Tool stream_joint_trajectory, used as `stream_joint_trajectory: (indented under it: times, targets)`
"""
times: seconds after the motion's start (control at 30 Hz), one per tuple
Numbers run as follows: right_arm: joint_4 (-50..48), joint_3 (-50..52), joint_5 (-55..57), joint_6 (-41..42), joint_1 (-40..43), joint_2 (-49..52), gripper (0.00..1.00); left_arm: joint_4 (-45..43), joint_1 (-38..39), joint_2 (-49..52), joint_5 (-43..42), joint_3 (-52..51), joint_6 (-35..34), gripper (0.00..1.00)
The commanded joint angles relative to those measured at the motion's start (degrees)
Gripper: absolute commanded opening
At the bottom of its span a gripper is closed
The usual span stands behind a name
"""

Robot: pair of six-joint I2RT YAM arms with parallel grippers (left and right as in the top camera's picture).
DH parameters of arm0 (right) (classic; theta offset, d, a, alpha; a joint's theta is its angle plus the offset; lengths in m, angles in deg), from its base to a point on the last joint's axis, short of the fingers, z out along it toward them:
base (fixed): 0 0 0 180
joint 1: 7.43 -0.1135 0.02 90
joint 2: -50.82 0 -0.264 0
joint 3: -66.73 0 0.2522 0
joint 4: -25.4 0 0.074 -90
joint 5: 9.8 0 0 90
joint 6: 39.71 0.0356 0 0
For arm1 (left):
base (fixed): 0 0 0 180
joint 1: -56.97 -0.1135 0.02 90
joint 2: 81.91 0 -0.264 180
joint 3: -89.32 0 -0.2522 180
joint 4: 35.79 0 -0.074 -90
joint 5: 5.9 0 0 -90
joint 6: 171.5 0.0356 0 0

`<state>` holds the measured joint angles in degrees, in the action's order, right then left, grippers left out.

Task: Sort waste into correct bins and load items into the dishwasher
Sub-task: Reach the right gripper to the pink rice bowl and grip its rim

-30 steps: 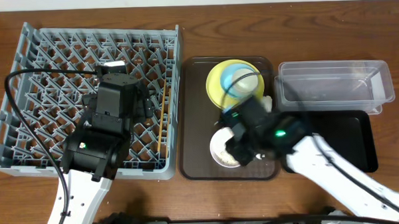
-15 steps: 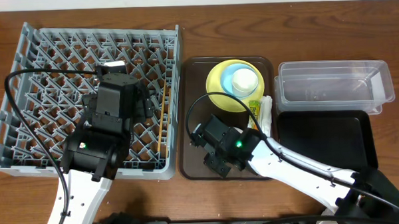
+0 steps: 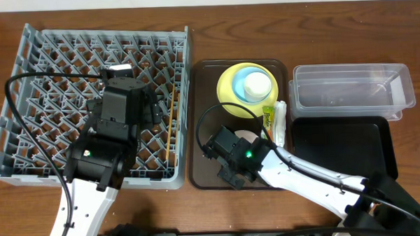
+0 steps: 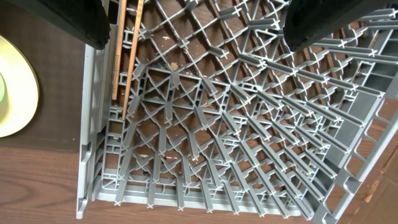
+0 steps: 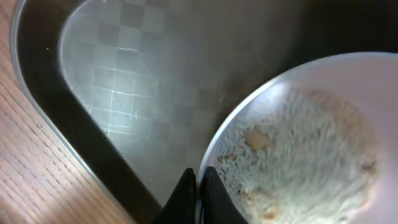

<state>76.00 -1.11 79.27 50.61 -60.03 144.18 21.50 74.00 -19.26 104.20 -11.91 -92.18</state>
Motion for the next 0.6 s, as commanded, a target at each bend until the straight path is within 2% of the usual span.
stream_joint_trajectory:
  times: [0.0,0.2,0.37,0.57]
  targets:
    - [0.22,0.28,0.46,-0.15,-0.52,0.39,0.01,0.17,-0.04,0.22,1.18,1.07,-0.74,0.92]
    - [2.10,-4.39,0.50,3.58,-0.52,-0.52,0.01,0.17,-0.04,0.20,1.18,1.07,-0.74,0.92]
    - [11.17,-13.92,2.29,7.96,-0.44,-1.46,0.01,0.17,-0.04,0.20,1.18,1.07,-0.74,0.92]
    - [18.29,-18.49,7.52,14.73,0.48,-3.56,0.01,0.17,-0.04,0.22,1.18,1.07,-0.74,0.92]
